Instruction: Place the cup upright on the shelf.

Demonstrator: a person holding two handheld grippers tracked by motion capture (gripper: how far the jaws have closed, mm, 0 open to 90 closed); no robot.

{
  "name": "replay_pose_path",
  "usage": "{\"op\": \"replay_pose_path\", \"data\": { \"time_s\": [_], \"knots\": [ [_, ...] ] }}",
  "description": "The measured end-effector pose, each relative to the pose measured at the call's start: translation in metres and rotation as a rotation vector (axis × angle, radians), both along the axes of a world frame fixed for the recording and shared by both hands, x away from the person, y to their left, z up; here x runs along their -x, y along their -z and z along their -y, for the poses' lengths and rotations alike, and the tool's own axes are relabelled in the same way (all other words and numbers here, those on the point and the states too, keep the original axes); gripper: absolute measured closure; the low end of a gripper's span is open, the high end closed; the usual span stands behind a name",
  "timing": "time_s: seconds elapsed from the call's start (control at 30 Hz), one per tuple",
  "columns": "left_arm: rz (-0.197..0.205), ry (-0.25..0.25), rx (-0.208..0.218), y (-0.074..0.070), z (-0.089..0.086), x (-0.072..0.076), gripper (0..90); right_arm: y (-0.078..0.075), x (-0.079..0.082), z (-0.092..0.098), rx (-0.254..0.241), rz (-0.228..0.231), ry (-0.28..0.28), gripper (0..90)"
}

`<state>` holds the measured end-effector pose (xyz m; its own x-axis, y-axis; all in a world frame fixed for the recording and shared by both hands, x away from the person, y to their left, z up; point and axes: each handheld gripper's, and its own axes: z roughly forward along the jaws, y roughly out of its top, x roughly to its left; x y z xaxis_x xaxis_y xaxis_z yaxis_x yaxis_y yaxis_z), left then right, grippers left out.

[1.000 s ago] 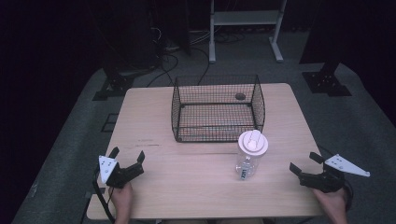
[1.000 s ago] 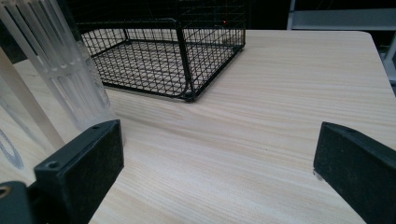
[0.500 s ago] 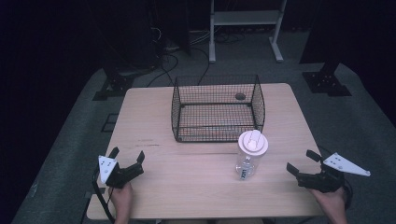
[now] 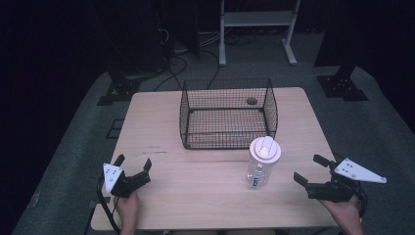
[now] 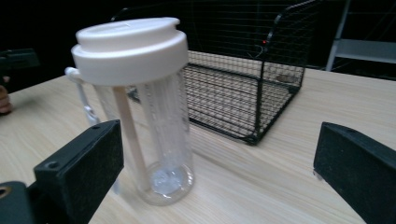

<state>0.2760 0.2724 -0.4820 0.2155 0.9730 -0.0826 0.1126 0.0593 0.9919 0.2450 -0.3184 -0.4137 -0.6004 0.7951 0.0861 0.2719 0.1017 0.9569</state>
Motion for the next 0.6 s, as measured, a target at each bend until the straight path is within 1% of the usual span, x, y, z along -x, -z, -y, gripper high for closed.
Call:
{"op": "replay_pose_path", "data": {
  "time_s": [0.07, 0.1, 0.17, 0.23, 0.6],
  "knots": [
    [0.000, 0.002, -0.001, 0.000, 0.000, 0.000, 0.0, -0.002, 0.000, -0.003, -0.018, -0.001, -0.018, 0.8],
    [0.000, 0.002, -0.001, 0.000, 0.000, 0.000, 0.0, -0.002, 0.000, -0.003, -0.018, -0.001, -0.018, 0.8],
    [0.001, 0.002, -0.004, 0.000, 0.001, 0.000, 0.0, -0.006, 0.002, -0.010, -0.022, 0.010, -0.041, 0.7],
    [0.001, 0.002, -0.005, 0.000, 0.001, 0.000, 0.0, -0.009, 0.003, -0.014, -0.015, 0.017, -0.051, 0.8],
    [0.002, -0.001, -0.001, 0.000, 0.000, 0.000, 0.0, -0.018, 0.002, -0.036, 0.006, 0.028, -0.104, 0.8]
  ]
}}
